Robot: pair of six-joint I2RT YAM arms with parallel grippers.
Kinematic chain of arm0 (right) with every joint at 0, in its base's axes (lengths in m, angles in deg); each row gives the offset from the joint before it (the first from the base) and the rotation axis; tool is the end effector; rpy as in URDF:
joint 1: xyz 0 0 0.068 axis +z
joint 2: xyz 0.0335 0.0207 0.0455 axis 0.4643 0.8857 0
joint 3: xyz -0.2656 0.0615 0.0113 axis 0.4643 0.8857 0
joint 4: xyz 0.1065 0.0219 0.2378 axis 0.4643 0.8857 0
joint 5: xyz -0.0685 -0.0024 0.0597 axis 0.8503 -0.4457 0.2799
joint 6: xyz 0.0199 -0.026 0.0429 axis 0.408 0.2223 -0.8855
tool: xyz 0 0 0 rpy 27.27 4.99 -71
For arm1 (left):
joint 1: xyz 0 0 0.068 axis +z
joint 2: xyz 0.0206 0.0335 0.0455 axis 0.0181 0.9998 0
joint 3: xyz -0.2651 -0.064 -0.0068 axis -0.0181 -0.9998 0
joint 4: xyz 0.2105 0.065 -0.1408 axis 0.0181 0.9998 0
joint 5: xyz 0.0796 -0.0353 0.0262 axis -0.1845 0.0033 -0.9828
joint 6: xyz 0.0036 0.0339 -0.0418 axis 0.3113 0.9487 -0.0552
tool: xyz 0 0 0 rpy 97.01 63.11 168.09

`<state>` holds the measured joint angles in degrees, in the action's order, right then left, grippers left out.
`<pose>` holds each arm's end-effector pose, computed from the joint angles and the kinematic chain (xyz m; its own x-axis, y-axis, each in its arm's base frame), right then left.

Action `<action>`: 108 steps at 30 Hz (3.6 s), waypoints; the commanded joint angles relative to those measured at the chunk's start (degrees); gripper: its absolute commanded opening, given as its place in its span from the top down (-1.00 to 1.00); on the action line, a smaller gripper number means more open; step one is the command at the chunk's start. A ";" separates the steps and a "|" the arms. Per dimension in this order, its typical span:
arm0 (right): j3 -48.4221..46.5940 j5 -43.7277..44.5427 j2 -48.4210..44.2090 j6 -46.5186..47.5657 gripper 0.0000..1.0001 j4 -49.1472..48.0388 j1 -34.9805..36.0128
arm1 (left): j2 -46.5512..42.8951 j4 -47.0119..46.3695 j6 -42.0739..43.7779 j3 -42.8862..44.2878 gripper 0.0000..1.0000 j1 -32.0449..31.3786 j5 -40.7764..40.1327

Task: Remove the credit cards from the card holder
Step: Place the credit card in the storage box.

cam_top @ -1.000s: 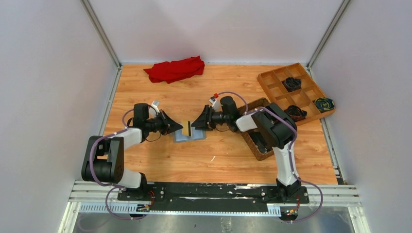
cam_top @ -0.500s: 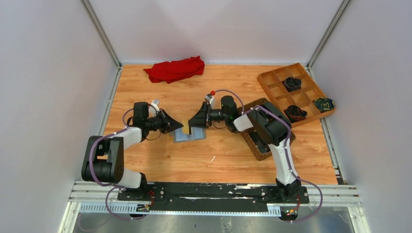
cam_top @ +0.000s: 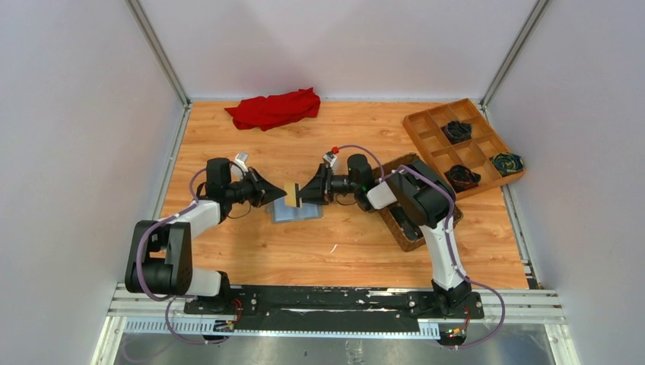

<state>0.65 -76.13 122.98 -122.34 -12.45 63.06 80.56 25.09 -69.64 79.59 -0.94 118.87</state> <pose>0.3254 0.2662 0.1186 -0.9798 0.0086 -0.1997 -0.1990 0.0540 0.9785 0.2549 -0.0345 0.1695 -0.8408 -0.5239 -0.1364 -0.1152 0.4193 -0.9005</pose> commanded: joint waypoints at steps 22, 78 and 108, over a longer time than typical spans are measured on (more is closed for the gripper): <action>-1.90 -3.37 -2.25 3.20 1.00 0.96 2.30 | -1.81 -0.38 -0.62 -0.07 1.00 0.33 0.88; -27.27 57.35 -17.89 12.98 1.00 124.90 -23.27 | -2.20 -0.46 -0.36 0.24 0.10 0.40 2.15; -36.44 48.21 -15.27 23.09 0.43 117.41 -22.69 | -4.64 -0.38 1.54 0.12 0.08 -0.16 4.08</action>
<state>-35.76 -25.12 111.55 -103.10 109.14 40.00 78.42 25.13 -69.53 80.20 -0.66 121.14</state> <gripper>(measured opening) 0.287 0.452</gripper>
